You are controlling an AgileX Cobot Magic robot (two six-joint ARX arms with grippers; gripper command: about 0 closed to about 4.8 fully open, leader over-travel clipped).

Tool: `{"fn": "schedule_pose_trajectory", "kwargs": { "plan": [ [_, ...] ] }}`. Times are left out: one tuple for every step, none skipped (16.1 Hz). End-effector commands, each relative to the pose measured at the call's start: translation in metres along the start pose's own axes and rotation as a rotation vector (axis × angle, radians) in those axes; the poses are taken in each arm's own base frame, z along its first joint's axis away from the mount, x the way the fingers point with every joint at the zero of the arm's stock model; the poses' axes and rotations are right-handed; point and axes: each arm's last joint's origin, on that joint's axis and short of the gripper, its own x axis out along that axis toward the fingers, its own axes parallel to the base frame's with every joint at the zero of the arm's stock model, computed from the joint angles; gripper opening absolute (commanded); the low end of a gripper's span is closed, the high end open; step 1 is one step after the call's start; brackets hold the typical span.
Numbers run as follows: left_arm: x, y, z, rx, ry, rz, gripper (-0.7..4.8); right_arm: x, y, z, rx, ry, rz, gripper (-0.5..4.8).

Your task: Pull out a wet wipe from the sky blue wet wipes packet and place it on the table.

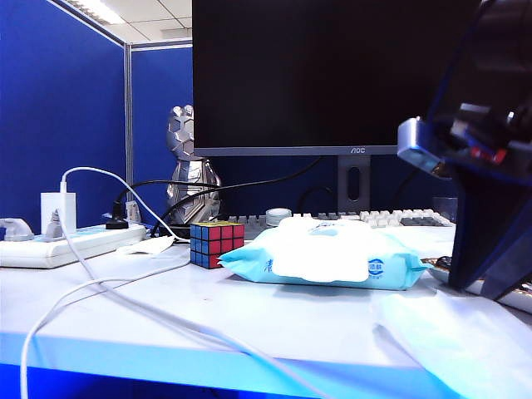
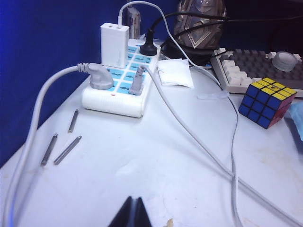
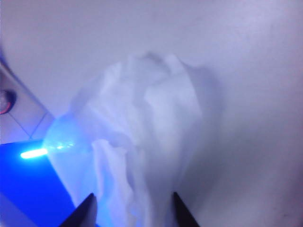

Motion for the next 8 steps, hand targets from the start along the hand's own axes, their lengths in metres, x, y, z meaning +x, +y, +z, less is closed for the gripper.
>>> {"fn": "schedule_pose_trajectory", "kwargs": {
  "plan": [
    [0.0, 0.0001, -0.001, -0.003, 0.005, 0.001, -0.01, 0.0031, -0.0011, 0.0021, -0.002, 0.007, -0.005, 2.04],
    [0.0, 0.0001, -0.001, -0.003, 0.005, 0.001, -0.01, 0.0043, -0.0015, 0.0021, 0.0, 0.013, -0.005, 1.84],
    [0.0, 0.0001, -0.001, -0.003, 0.005, 0.001, -0.01, 0.0054, -0.0019, 0.0026, 0.001, 0.015, -0.004, 0.96],
    [0.0, 0.0001, -0.001, -0.003, 0.005, 0.001, -0.01, 0.0054, -0.0019, 0.0032, -0.002, 0.009, -0.004, 0.51],
    [0.0, 0.0001, -0.001, -0.003, 0.005, 0.001, -0.01, 0.0054, -0.0019, 0.0043, -0.006, -0.002, -0.004, 0.24],
    [0.0, 0.0001, -0.001, -0.003, 0.005, 0.001, -0.01, 0.0054, -0.0019, 0.0051, -0.008, -0.01, -0.005, 0.21],
    [0.0, 0.0001, -0.001, -0.003, 0.005, 0.001, -0.01, 0.0054, -0.0019, 0.0064, -0.013, -0.023, -0.005, 0.21],
    [0.0, 0.0001, -0.001, -0.003, 0.005, 0.001, -0.01, 0.0053, -0.0019, 0.0092, -0.022, -0.051, -0.005, 0.2]
  ]
}}
